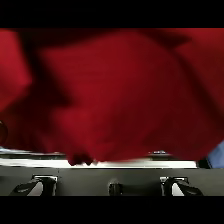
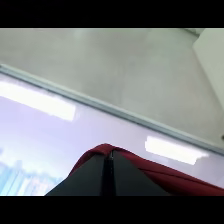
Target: Fold the clothes and pants, and hang the long-sleeved shirts on hangers.
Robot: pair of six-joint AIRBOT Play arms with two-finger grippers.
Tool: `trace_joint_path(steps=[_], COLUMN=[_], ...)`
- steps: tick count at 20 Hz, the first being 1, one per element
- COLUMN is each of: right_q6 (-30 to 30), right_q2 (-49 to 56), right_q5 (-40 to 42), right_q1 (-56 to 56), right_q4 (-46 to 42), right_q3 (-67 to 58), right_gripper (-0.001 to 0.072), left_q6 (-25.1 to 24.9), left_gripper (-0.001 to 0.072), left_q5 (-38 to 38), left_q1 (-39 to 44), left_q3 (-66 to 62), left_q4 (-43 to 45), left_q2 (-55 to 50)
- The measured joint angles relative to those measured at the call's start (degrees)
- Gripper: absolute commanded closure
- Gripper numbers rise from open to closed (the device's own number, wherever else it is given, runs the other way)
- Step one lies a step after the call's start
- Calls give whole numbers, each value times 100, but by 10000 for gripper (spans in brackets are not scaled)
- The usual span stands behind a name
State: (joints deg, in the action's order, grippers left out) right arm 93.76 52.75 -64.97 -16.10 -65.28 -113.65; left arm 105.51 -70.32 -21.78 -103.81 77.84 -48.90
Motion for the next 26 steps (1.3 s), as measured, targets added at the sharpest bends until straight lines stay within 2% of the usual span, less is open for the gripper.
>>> trace_joint_path(steps=[3, 7, 12, 16, 20, 26], right_q6=[186, 179, 31, 13, 11, 11], right_q2=[1134, 2935, 4752, 5375, 5558, 5777], right_q5=[-778, -1311, -649, -142, -448, -1504], right_q1=[20, 269, 584, 647, 664, 669], right_q4=[151, 271, 315, 315, 199, -177], right_q3=[140, 275, 315, 315, 317, 317], right_gripper=[688, 688, 688, 688, 688, 688], left_q6=[-463, -909, -1064, -1137, -1412, -1541], left_gripper=[693, 693, 692, 692, 692, 692], left_q5=[-13, 514, 1508, 1958, 1637, 498], left_q1=[223, 610, 925, 981, 999, 1001], left_q3=[625, 1207, 1397, 1429, 1438, 1440], left_q4=[-105, -120, -168, -175, -177, -168], left_q2=[-835, -2457, -4321, -4924, -5082, -5145])
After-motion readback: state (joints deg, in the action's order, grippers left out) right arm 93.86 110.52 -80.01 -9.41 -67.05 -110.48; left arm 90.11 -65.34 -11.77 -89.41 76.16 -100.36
